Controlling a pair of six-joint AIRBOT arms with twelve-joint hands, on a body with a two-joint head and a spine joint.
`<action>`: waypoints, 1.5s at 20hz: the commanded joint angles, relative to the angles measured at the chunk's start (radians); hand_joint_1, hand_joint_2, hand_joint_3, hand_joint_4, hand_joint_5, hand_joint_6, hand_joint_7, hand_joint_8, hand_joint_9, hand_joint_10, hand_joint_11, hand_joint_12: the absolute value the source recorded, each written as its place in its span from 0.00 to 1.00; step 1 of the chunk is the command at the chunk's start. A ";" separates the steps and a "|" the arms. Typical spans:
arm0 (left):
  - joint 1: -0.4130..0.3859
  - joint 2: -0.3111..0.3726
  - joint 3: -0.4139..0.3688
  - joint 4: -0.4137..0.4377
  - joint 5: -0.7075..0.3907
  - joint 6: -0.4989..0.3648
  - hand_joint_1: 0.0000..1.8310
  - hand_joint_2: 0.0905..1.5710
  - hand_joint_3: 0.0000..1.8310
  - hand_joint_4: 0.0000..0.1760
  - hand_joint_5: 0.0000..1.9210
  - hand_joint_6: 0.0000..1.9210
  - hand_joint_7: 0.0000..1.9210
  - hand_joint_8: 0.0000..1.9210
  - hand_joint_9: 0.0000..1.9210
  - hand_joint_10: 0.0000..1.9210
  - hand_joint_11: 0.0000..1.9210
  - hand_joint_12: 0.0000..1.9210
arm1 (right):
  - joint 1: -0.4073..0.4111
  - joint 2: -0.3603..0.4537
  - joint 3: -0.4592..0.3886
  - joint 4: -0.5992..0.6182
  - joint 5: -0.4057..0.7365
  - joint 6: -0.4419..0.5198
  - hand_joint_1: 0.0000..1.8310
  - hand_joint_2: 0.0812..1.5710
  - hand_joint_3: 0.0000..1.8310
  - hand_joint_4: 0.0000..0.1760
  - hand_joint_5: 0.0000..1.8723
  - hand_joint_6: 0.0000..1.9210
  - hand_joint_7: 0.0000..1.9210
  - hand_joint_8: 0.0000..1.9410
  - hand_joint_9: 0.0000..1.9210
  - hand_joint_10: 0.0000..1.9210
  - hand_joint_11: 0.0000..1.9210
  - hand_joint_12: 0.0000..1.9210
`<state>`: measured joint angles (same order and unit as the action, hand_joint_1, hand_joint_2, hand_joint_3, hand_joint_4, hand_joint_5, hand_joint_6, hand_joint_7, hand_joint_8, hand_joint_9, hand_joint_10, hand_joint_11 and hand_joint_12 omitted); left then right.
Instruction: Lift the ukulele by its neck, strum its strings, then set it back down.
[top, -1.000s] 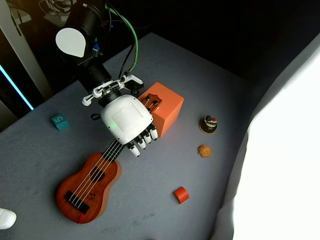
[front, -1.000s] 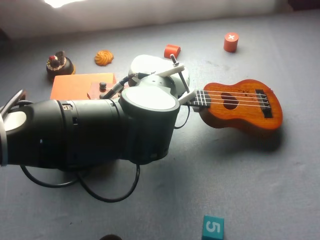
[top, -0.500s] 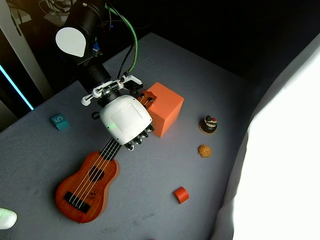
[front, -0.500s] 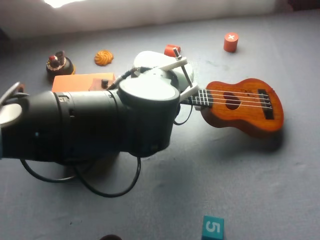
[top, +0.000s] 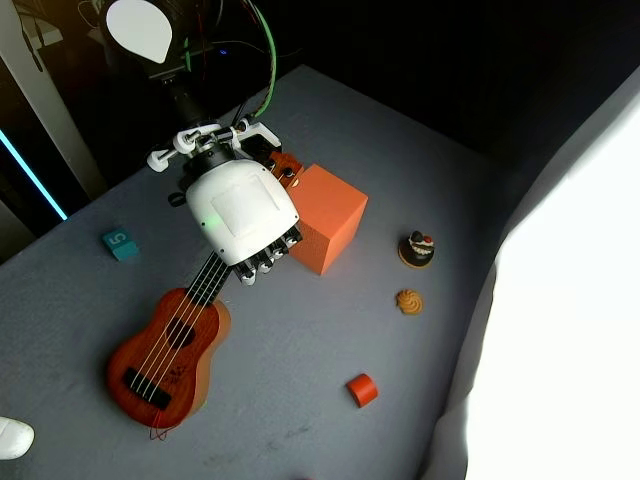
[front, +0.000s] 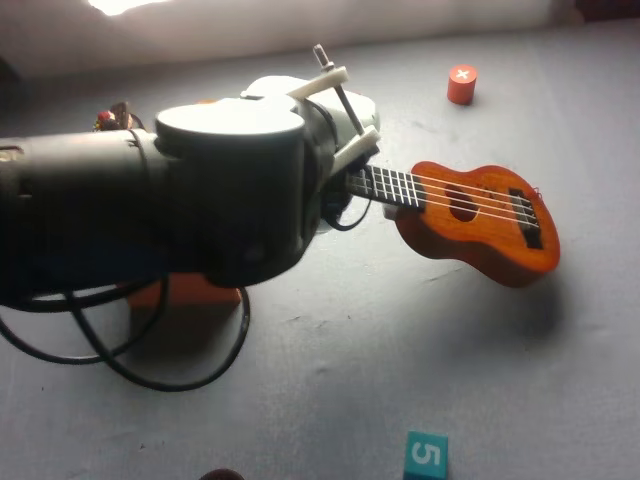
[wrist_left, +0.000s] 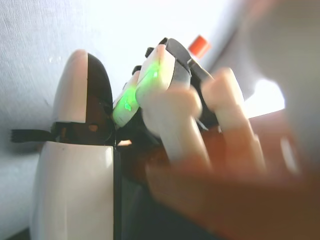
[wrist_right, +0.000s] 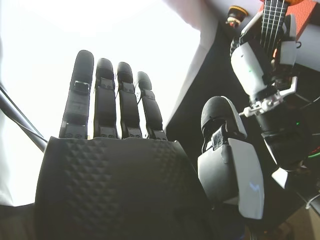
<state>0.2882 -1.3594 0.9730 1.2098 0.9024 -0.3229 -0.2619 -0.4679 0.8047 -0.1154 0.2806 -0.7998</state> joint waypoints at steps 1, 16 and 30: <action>-0.024 0.010 -0.008 0.064 -0.006 0.011 0.80 0.77 0.00 0.00 0.68 1.00 0.70 1.00 0.74 1.00 0.75 1.00 | 0.005 0.008 0.007 -0.065 0.129 0.078 0.02 0.80 0.00 0.00 0.10 0.01 0.12 0.00 0.11 0.01 0.00 0.40; -0.154 0.135 -0.110 -0.089 -0.101 0.117 0.84 0.76 0.00 0.00 0.66 1.00 0.68 1.00 0.72 1.00 0.74 1.00 | -0.023 -0.063 0.079 -0.735 0.265 0.989 0.05 0.80 0.00 0.00 0.10 0.01 0.11 0.00 0.10 0.00 0.00 0.38; -0.169 0.140 -0.102 -0.099 -0.111 0.127 0.82 0.76 0.00 0.00 0.67 1.00 0.68 1.00 0.73 1.00 0.75 1.00 | -0.099 -0.170 0.107 -0.733 0.229 1.013 0.02 0.81 0.00 0.00 0.10 0.00 0.10 0.00 0.09 0.01 0.00 0.35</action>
<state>0.1352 -1.2232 0.8661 1.0451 0.8146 -0.2016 -0.3714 -0.6441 0.9104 -0.8856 0.4339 0.2073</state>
